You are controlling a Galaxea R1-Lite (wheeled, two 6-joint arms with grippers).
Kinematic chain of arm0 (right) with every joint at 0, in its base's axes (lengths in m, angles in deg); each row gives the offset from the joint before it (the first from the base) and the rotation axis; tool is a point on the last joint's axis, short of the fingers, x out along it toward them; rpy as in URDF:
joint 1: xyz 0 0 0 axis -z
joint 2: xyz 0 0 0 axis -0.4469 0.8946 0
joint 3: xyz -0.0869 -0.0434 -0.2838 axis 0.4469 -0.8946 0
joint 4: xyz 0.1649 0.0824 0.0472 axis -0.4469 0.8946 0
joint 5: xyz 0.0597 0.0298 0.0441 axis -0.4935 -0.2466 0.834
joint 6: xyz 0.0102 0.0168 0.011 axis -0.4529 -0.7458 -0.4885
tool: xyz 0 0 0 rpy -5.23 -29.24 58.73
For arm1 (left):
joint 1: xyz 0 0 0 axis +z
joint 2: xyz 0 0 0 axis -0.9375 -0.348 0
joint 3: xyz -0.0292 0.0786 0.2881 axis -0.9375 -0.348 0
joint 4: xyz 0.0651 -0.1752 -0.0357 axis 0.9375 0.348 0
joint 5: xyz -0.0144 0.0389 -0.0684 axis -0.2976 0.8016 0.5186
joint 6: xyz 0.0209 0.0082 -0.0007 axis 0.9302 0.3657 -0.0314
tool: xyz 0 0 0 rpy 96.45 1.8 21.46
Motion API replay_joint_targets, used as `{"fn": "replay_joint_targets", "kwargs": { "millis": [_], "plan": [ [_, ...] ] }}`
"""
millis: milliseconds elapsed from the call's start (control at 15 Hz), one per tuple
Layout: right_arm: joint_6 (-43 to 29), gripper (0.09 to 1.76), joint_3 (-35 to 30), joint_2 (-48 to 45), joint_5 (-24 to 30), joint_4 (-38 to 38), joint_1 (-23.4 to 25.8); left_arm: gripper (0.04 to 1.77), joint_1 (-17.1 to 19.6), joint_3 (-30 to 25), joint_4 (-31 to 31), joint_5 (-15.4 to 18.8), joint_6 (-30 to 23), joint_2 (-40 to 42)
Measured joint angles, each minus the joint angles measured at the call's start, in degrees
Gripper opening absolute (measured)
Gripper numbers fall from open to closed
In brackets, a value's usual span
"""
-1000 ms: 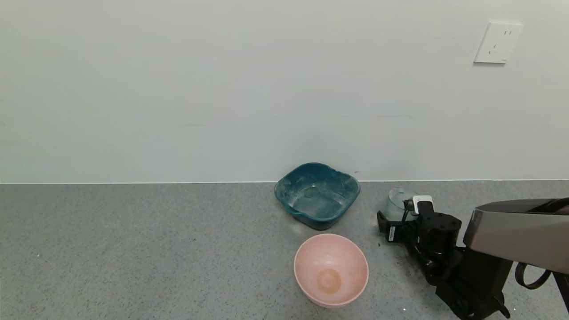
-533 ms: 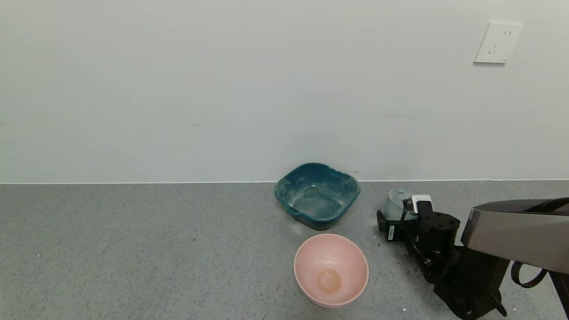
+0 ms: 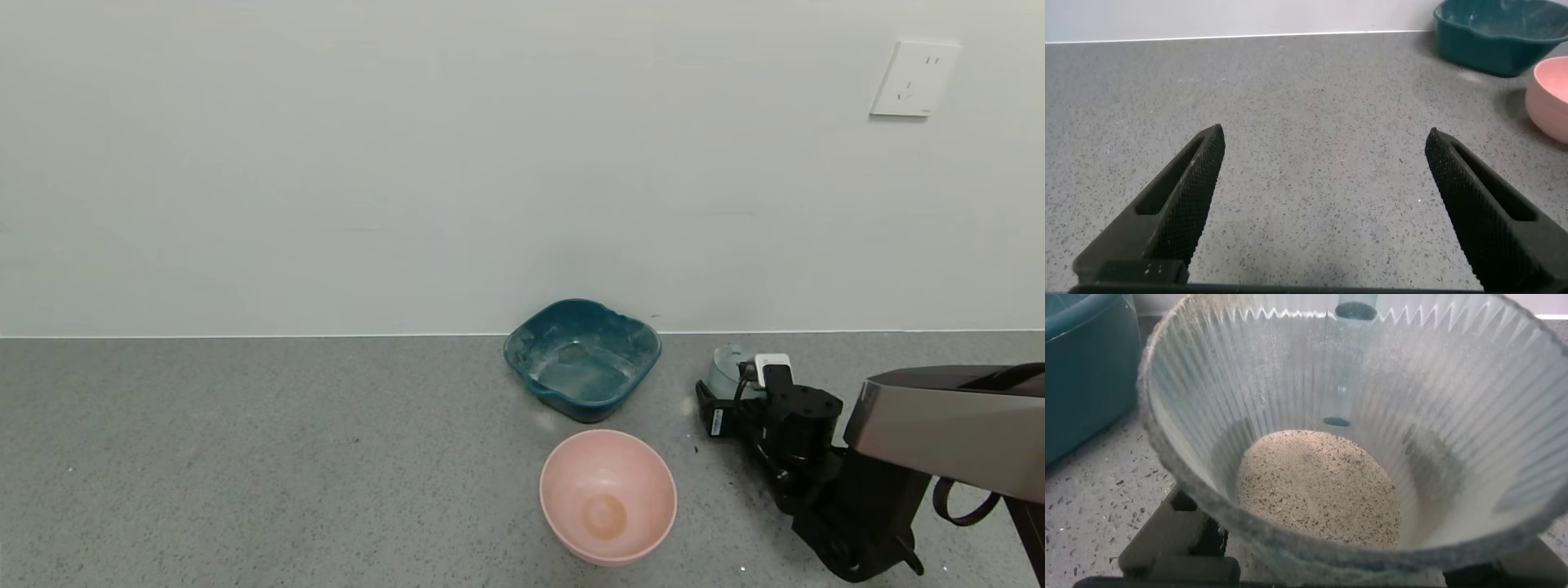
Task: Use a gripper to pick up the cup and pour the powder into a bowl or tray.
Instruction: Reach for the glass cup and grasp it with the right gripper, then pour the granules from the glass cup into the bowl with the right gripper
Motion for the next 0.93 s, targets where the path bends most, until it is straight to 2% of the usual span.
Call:
{"fn": "replay_joint_targets", "kwargs": {
  "millis": [933],
  "plan": [
    [0.9,1.38,-0.4,-0.7,0.1,0.0,-0.1,1.76,0.0,0.0,0.0,0.0,0.0,0.0]
  ]
}}
